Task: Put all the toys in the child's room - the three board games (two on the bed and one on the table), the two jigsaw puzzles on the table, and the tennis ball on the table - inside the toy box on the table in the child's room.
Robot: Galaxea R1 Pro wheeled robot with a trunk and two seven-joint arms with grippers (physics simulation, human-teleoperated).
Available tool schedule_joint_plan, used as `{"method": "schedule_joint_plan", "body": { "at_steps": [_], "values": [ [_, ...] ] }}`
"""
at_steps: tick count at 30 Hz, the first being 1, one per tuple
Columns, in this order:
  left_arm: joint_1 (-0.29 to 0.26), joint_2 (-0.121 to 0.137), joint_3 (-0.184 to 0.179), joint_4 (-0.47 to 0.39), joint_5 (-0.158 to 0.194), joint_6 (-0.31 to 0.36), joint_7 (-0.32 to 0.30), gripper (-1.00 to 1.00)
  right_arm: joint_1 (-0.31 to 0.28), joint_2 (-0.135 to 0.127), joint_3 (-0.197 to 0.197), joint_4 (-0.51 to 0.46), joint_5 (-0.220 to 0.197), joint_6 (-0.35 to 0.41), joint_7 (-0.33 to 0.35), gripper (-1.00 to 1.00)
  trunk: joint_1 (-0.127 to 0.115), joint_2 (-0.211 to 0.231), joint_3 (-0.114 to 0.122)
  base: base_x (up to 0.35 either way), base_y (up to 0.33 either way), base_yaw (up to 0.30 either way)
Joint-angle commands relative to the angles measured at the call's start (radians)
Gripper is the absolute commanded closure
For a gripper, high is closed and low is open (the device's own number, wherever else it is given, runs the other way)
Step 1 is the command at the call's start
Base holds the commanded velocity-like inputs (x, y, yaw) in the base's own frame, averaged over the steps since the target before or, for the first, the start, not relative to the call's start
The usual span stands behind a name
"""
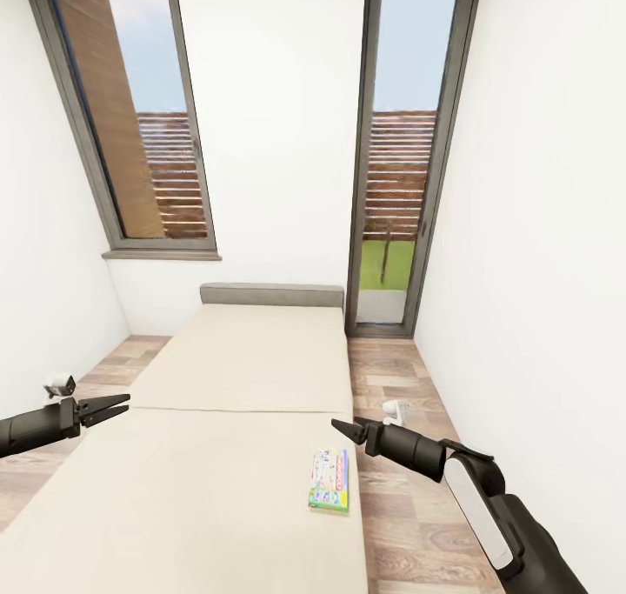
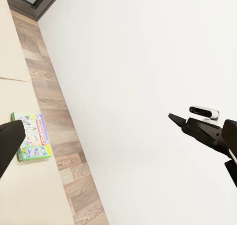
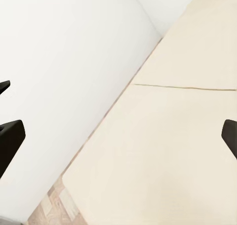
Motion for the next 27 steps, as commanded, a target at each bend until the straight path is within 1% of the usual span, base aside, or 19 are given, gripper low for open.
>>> {"method": "schedule_joint_plan", "body": {
  "at_steps": [1,5,7,9,10,11,13,15,24,27],
  "values": [
    [-0.001,0.0,0.0,0.0,-0.001,0.011,-0.004,-1.0,-0.001,-0.001,0.001,-0.001,-0.007,0.006,-0.002,-1.0,0.001,-0.002,-0.002,0.006,0.014,0.0],
    [-0.001,0.0,0.0,0.0,-0.001,0.011,-0.004,-1.0,-0.001,-0.001,0.001,-0.001,-0.007,0.006,-0.002,-1.0,0.001,-0.002,-0.002,0.003,0.066,0.0],
    [-0.003,-0.008,0.0,0.0,-0.008,0.01,-0.004,-1.0,-0.012,0.011,-0.002,0.011,-0.018,-0.005,-0.013,-1.0,0.001,-0.002,-0.002,0.0,0.0,0.0],
    [-0.003,-0.008,0.0,0.0,-0.008,0.01,-0.004,-1.0,-0.021,0.022,-0.003,0.022,-0.021,-0.016,-0.024,-1.0,0.001,-0.002,-0.002,0.0,0.0,0.0],
    [-0.004,-0.009,0.0,0.0,-0.007,0.01,-0.004,-1.0,-0.015,0.028,-0.003,0.028,-0.021,-0.022,-0.03,-1.0,0.001,-0.002,-0.002,0.0,0.0,0.0],
    [-0.004,-0.009,0.0,0.0,-0.008,0.01,-0.004,-1.0,-0.01,0.028,-0.005,0.033,-0.021,-0.027,-0.036,-1.0,0.001,-0.002,-0.002,0.0,0.0,0.0],
    [-0.005,-0.009,-0.002,0.0,-0.008,0.01,-0.004,-1.0,0.002,0.018,-0.008,0.024,-0.025,-0.039,-0.047,-1.0,0.001,-0.002,-0.002,0.0,0.0,0.0],
    [-0.005,-0.009,-0.002,0.0,-0.008,0.01,-0.003,-1.0,0.013,0.015,-0.01,0.013,-0.032,-0.05,-0.058,-1.0,0.001,-0.002,-0.002,0.0,0.0,0.0],
    [-0.005,-0.008,-0.003,0.0,-0.009,0.011,-0.001,-1.0,0.063,0.012,-0.013,-0.031,-0.045,-0.1,-0.108,-1.0,0.001,-0.002,-0.002,0.0,0.034,0.0],
    [-0.005,-0.007,-0.002,0.0,-0.008,0.011,-0.002,-1.0,0.068,0.012,-0.013,-0.032,-0.046,-0.117,-0.125,-1.0,0.001,-0.002,-0.002,-0.016,0.014,0.0]
  ]
}}
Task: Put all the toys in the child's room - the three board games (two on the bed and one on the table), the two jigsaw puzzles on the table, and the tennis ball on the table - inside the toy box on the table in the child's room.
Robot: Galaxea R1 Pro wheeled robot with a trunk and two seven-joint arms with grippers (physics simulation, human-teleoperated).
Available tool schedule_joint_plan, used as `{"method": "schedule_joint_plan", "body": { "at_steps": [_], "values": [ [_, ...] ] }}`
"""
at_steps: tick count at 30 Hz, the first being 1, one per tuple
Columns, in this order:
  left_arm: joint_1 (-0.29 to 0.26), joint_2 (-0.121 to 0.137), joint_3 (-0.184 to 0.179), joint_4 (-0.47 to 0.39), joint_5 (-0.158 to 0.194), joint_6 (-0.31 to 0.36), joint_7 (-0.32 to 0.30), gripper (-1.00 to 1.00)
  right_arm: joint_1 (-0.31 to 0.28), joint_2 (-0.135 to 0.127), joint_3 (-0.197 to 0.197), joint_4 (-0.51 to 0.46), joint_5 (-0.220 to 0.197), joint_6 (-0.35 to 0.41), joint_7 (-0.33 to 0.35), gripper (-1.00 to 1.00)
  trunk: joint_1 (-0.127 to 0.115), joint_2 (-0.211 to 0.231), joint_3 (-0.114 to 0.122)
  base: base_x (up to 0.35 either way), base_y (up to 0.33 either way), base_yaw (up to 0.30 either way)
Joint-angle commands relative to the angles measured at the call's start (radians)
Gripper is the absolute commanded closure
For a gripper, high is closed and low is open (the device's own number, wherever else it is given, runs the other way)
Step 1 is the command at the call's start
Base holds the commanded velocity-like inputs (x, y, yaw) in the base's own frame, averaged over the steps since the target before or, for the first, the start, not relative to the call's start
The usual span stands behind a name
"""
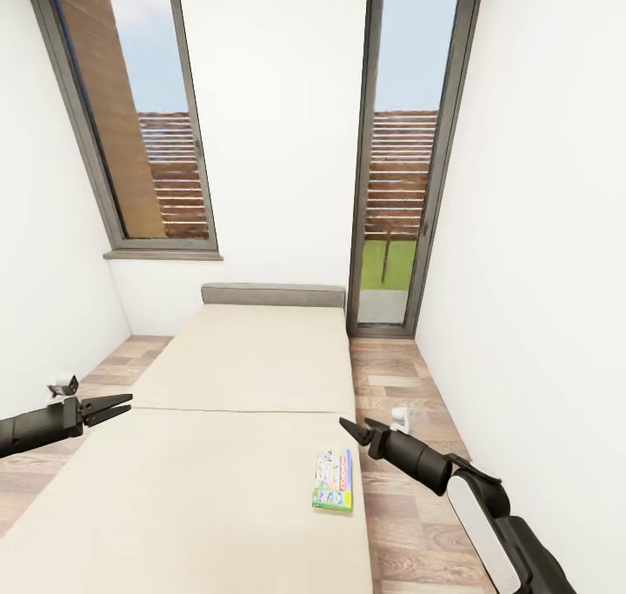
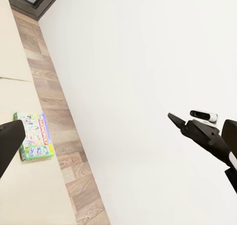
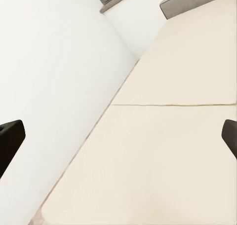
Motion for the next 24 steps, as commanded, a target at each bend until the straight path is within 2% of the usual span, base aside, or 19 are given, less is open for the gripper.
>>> {"method": "schedule_joint_plan", "body": {
  "at_steps": [1,8,24],
  "values": [
    [-0.001,0.0,0.0,0.0,-0.001,0.011,-0.004,-1.0,-0.001,-0.001,0.0,-0.001,-0.008,0.0,-0.007,-1.0,0.001,-0.002,-0.002,-0.051,0.064,0.0],
    [-0.001,0.0,0.0,0.0,-0.001,0.011,-0.004,-1.0,-0.001,-0.001,-0.001,-0.001,-0.008,-0.039,-0.046,-1.0,0.001,-0.002,-0.002,-0.05,0.071,0.0],
    [-0.001,0.0,0.0,0.0,-0.002,0.011,-0.004,-1.0,-0.001,-0.001,-0.001,-0.001,-0.017,-0.116,-0.136,-1.0,0.001,-0.002,-0.002,-0.05,0.005,0.0]
  ]
}}
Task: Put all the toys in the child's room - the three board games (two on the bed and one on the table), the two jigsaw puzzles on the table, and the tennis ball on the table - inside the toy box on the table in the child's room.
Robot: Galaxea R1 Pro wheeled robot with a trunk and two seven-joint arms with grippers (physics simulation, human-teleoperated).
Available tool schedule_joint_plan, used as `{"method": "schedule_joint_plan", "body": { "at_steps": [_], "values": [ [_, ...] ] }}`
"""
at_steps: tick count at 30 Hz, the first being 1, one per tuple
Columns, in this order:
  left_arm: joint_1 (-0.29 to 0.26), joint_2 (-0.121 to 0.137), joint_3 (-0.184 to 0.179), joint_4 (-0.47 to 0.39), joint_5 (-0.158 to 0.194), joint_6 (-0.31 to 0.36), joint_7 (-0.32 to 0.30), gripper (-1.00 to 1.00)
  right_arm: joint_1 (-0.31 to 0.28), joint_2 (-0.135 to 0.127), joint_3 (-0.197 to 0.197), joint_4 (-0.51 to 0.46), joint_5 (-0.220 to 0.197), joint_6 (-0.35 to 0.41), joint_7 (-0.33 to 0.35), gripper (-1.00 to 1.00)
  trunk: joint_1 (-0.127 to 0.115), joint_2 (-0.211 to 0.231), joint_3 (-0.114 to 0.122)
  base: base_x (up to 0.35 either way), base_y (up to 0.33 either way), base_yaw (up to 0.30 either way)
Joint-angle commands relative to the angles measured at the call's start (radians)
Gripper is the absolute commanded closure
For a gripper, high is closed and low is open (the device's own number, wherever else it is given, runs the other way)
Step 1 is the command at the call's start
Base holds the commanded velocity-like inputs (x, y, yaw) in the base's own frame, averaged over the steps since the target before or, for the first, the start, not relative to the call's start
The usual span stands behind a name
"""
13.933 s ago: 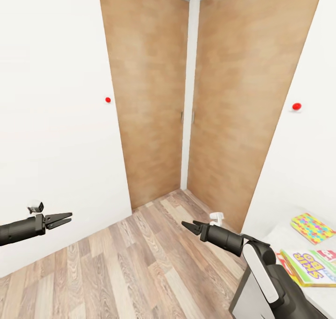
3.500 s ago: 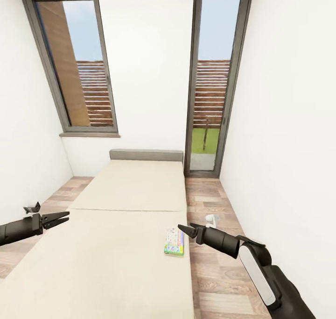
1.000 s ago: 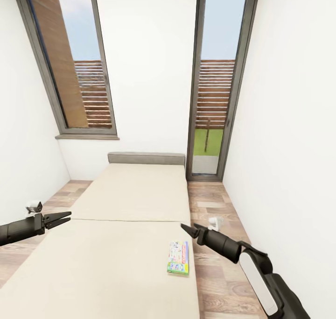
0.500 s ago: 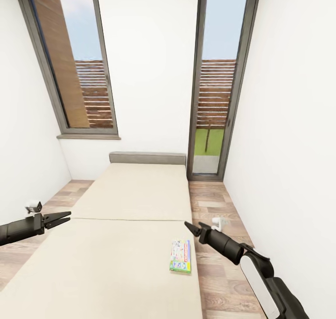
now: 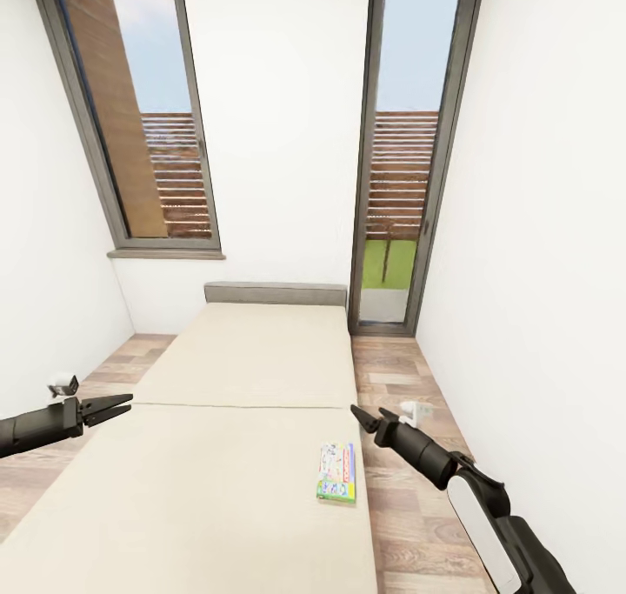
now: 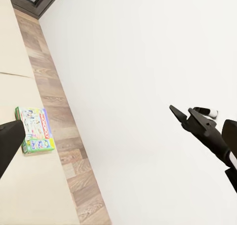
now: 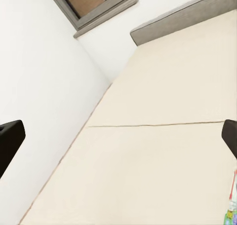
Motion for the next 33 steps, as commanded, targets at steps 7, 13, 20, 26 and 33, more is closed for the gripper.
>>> {"method": "schedule_joint_plan", "body": {
  "at_steps": [7,13,20,26,33],
  "values": [
    [-0.001,0.001,0.0,0.0,-0.002,0.011,-0.004,-1.0,-0.02,0.017,0.004,-0.024,-0.055,0.107,-0.275,-1.0,0.001,-0.002,-0.002,-0.004,0.0,0.0],
    [-0.001,0.001,0.0,0.0,0.0,0.011,-0.005,-1.0,-0.288,0.094,0.004,0.019,-0.063,0.397,-0.5,-1.0,0.001,-0.002,-0.002,0.0,0.0,0.0],
    [-0.001,0.0,-0.001,0.0,0.002,0.011,-0.006,-1.0,-0.764,0.231,0.002,0.555,-0.064,0.577,-0.789,-1.0,0.001,-0.002,-0.002,0.0,0.0,0.0],
    [-0.001,0.0,-0.001,0.0,0.0,0.011,-0.005,-1.0,-0.97,0.245,0.002,0.875,-0.064,0.584,-0.835,-1.0,0.001,-0.002,-0.002,0.0,0.0,0.0],
    [-0.001,0.001,-0.001,0.0,-0.001,0.011,-0.005,-1.0,-1.013,0.246,0.002,0.887,-0.065,0.583,-0.84,-1.0,0.001,-0.002,-0.007,0.0,0.0,-0.017]
  ]
}}
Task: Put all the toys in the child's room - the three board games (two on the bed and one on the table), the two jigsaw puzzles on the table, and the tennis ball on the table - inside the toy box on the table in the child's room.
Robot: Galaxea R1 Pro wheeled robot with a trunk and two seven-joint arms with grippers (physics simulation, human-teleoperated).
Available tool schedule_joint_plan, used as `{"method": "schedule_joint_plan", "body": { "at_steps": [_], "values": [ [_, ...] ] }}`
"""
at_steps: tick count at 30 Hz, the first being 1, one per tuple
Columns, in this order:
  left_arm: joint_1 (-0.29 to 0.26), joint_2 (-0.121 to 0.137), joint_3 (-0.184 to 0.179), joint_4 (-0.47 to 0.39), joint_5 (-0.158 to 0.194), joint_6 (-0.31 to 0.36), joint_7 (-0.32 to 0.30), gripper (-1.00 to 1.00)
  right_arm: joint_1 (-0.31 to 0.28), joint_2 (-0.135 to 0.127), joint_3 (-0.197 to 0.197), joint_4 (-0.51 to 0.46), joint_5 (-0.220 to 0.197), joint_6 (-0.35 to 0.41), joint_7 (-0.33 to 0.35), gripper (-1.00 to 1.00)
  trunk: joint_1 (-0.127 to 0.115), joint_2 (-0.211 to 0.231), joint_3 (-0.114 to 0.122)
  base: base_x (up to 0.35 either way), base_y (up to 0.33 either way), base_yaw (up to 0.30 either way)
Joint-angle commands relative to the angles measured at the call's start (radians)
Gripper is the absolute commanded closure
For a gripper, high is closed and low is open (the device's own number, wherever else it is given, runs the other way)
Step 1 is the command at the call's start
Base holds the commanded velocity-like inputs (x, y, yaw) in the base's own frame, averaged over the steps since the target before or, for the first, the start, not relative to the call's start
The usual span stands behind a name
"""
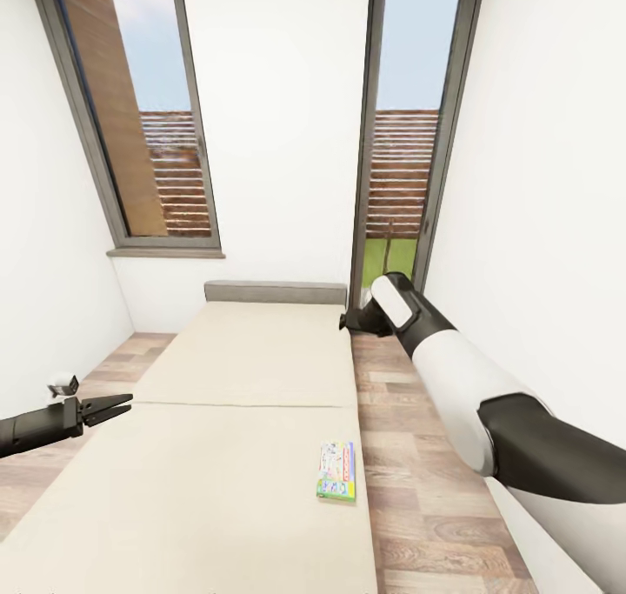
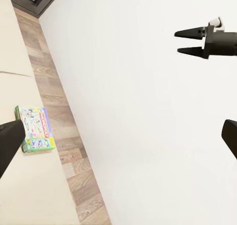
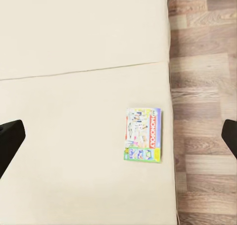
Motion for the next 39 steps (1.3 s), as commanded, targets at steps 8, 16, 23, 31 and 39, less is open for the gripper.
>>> {"method": "schedule_joint_plan", "body": {
  "at_steps": [8,16,23,31,39],
  "values": [
    [-0.001,0.002,0.001,0.0,-0.001,0.011,-0.005,-1.0,-0.006,0.0,0.005,-0.004,-0.012,0.008,-0.011,-1.0,0.001,-0.002,-0.015,0.0,0.0,-0.005],
    [-0.001,0.007,0.002,0.0,0.001,0.011,-0.006,-1.0,-0.016,0.006,0.005,0.0,-0.009,0.007,-0.018,-1.0,0.001,-0.002,-0.028,0.0,0.0,0.0],
    [-0.001,0.009,0.002,0.0,-0.002,0.01,-0.006,-1.0,-0.023,0.001,0.005,0.004,-0.009,0.008,-0.018,-1.0,0.001,-0.002,-0.04,0.0,0.0,0.0],
    [-0.001,0.009,0.003,0.0,0.0,0.01,-0.006,-1.0,-0.024,0.003,0.006,0.01,-0.009,0.008,-0.018,-1.0,0.001,-0.002,-0.053,0.0,0.0,0.0],
    [-0.001,0.008,0.0,0.0,0.002,0.011,-0.006,-1.0,-0.021,0.002,0.006,0.011,-0.011,-0.004,-0.017,-1.0,0.001,-0.002,-0.066,0.0,0.0,0.0]
  ]
}}
